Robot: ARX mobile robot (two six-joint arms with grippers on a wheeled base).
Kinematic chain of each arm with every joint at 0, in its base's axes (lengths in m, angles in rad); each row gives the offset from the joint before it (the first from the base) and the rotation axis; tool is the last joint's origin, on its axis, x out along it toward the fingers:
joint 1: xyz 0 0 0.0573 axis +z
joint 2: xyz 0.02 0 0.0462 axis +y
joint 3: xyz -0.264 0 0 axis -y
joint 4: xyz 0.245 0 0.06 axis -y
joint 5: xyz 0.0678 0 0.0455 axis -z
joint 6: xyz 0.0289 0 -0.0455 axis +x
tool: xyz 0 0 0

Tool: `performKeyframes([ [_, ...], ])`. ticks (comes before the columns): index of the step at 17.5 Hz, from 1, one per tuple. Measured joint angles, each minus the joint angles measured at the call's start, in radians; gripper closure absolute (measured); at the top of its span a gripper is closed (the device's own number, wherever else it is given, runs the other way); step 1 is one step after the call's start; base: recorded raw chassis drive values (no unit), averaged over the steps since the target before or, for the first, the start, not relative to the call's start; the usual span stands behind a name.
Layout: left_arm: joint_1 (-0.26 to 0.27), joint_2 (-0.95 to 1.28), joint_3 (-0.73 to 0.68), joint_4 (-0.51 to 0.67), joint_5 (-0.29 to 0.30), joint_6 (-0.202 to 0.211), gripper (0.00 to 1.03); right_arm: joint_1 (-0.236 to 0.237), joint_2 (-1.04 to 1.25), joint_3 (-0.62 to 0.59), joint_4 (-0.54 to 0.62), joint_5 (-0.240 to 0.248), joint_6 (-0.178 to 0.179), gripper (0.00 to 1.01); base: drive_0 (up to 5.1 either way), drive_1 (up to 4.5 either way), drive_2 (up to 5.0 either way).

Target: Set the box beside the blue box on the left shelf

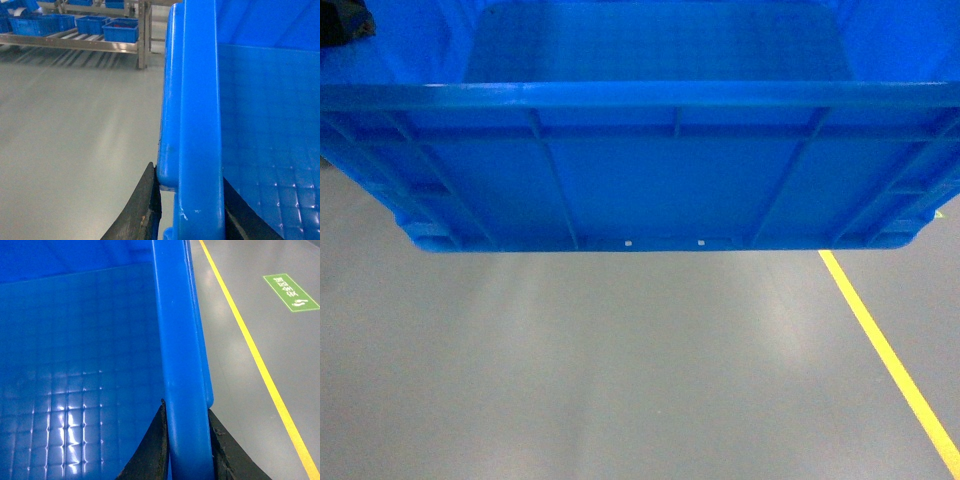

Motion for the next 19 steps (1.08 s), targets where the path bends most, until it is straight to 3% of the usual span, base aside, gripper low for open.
performKeyframes([
  [7,0.007,-0.002,0.0,0.011,-0.004,0.001,0.85,0.0,-0.003,0.0,0.002,-0.039,-0.014,0.91,0.0,4.31,-4.3],
  [19,0.008,-0.002,0.0,0.007,-0.005,0.0,0.85,0.0,-0.004,0.0,-0.001,-0.041,-0.017,0.91,0.1,4.4,-4.2],
])
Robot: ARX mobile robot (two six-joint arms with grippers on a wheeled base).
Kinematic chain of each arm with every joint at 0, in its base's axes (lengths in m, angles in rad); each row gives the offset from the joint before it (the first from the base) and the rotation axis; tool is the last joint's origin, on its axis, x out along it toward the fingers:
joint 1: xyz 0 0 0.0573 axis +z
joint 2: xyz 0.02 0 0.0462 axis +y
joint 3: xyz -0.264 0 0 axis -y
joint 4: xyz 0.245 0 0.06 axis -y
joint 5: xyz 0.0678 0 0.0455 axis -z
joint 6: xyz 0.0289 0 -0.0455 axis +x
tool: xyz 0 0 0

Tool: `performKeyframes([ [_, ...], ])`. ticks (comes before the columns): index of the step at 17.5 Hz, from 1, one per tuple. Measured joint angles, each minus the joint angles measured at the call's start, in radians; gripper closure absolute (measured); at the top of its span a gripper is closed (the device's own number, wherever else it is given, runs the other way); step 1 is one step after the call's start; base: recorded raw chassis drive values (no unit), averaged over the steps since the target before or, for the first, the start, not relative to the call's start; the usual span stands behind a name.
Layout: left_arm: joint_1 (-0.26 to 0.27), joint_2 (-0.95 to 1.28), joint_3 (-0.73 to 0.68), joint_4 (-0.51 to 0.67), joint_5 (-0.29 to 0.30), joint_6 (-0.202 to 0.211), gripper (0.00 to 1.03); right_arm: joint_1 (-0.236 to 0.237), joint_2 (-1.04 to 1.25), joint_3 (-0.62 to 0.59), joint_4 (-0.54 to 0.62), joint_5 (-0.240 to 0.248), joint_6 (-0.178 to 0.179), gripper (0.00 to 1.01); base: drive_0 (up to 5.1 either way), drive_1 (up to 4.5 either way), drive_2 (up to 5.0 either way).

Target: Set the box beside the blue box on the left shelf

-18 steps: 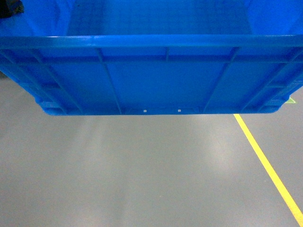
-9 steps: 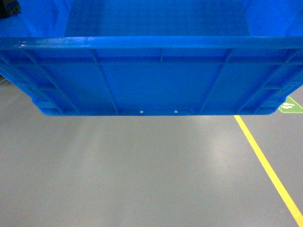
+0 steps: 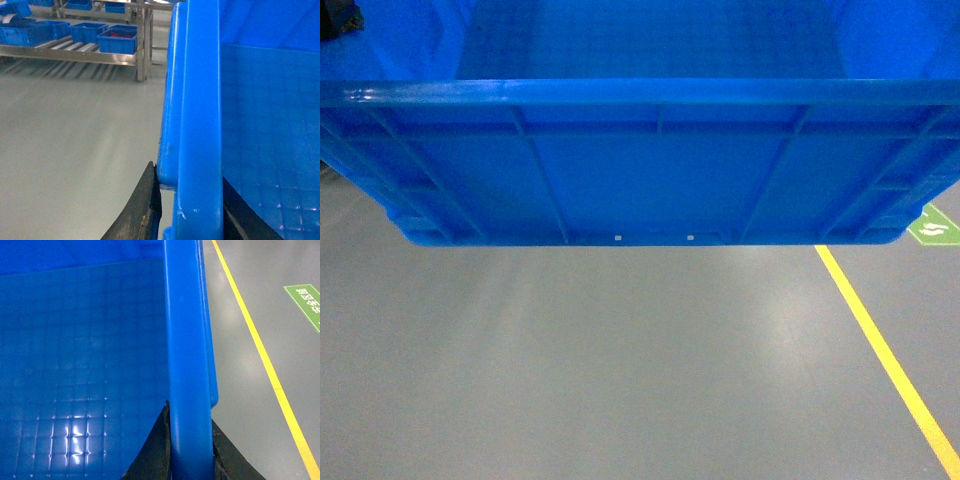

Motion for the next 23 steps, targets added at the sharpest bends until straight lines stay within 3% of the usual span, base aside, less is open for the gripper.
performKeyframes([
  [23,0.0,0.0,0.0,0.003,-0.004,0.0,0.85,0.002,0.0,0.0,0.0,-0.003,-0.006,0.92,0.0,4.31,-4.3],
])
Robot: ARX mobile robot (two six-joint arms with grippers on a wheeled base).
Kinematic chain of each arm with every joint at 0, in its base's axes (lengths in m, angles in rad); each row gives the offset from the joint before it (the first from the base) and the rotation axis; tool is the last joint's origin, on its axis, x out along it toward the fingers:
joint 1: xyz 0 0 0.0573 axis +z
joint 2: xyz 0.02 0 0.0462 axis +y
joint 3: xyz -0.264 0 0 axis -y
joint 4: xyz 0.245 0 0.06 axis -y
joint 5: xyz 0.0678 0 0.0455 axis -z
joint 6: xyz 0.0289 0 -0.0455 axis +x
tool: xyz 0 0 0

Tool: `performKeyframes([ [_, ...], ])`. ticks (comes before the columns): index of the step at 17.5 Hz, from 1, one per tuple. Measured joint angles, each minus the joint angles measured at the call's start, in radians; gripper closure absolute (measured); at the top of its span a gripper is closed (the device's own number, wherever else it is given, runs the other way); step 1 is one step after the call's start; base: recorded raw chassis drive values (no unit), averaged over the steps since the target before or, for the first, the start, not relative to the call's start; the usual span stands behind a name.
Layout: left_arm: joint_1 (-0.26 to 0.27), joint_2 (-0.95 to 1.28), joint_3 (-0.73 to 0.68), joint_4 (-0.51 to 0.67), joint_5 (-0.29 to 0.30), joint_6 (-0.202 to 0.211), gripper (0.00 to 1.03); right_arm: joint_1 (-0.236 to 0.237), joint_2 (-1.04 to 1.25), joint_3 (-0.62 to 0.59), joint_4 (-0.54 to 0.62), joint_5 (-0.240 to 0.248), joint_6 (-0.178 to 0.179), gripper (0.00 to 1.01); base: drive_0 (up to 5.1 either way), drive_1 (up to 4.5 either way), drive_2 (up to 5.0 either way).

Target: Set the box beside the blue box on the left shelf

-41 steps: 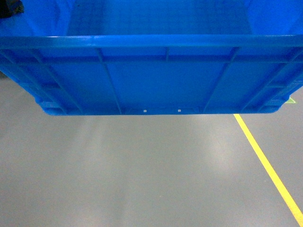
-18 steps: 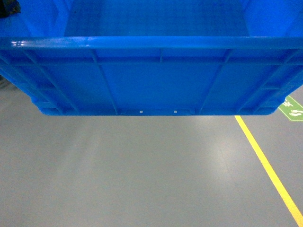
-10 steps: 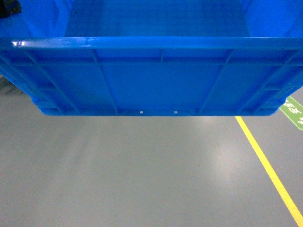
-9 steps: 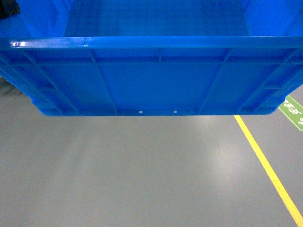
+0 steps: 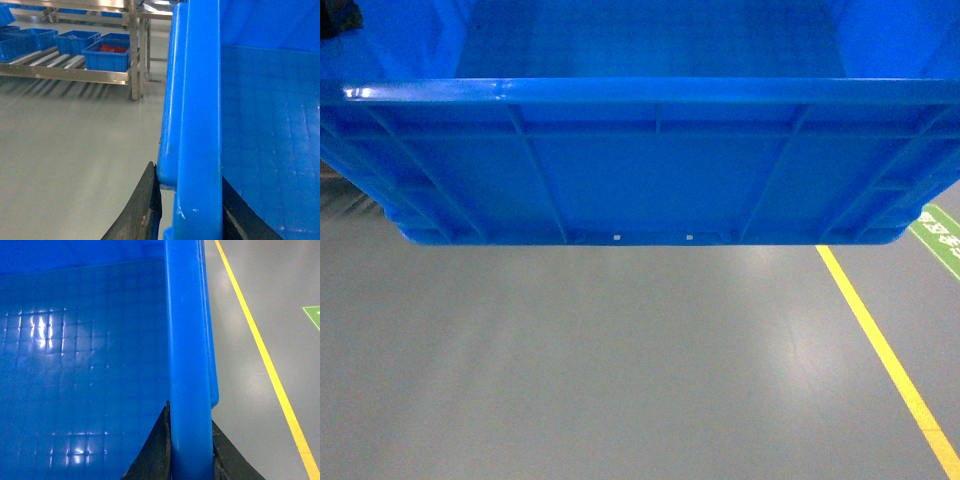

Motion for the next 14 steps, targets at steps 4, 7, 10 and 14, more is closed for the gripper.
performKeyframes([
  [4,0.0,0.0,0.0,0.001,0.001,0.0,0.85,-0.001,0.0,0.0,0.001,0.0,0.0,0.92,-0.1,4.27,-4.4],
  [7,0.0,0.0,0.0,0.001,-0.002,-0.001,0.86,0.0,0.0,0.0,0.003,-0.001,0.0,0.92,0.0,4.29,-4.4],
  [10,0.0,0.0,0.0,0.0,-0.002,0.0,0.86,0.0,0.0,0.0,-0.002,-0.001,0.0,0.92,0.1,4.44,-4.2],
  [14,0.0,0.0,0.0,0.0,-0.002,-0.001,0.86,0.0,0.0,0.0,0.002,-0.001,-0.001,0.92,0.1,4.41,-4.3],
])
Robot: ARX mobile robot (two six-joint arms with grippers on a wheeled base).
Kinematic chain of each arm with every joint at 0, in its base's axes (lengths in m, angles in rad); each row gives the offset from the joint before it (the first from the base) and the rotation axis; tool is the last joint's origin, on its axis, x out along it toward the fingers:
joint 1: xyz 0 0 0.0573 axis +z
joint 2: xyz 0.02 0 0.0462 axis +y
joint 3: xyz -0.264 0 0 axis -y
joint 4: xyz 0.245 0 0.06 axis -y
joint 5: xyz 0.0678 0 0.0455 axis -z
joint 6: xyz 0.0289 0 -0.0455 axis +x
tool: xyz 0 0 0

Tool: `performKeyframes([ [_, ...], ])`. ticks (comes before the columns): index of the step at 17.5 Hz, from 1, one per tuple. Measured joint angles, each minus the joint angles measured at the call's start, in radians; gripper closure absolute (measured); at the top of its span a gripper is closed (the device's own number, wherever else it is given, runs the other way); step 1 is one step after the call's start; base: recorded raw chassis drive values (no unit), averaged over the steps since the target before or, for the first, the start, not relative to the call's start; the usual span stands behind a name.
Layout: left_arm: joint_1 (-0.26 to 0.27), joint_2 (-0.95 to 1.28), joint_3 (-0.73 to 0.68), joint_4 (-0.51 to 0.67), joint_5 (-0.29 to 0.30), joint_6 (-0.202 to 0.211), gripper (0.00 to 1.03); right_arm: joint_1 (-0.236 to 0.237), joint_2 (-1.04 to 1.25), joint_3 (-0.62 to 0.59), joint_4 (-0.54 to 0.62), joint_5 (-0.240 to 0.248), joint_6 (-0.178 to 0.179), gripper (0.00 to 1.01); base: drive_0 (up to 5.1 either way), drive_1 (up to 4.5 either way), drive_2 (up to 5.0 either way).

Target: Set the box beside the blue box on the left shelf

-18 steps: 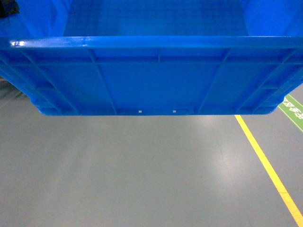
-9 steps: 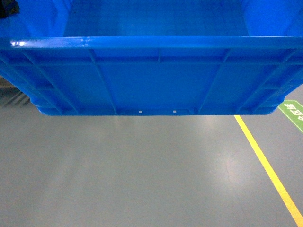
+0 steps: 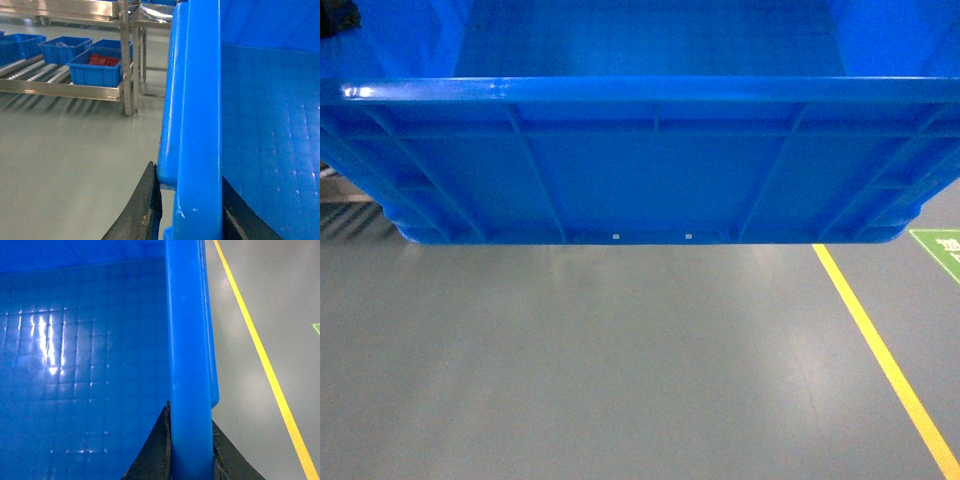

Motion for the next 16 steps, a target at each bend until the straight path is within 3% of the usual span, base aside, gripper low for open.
performKeyframes([
  [16,0.001,0.0,0.0,0.0,-0.001,-0.001,0.86,0.003,0.0,0.0,0.001,0.001,0.0,0.92,-0.1,4.28,-4.4],
])
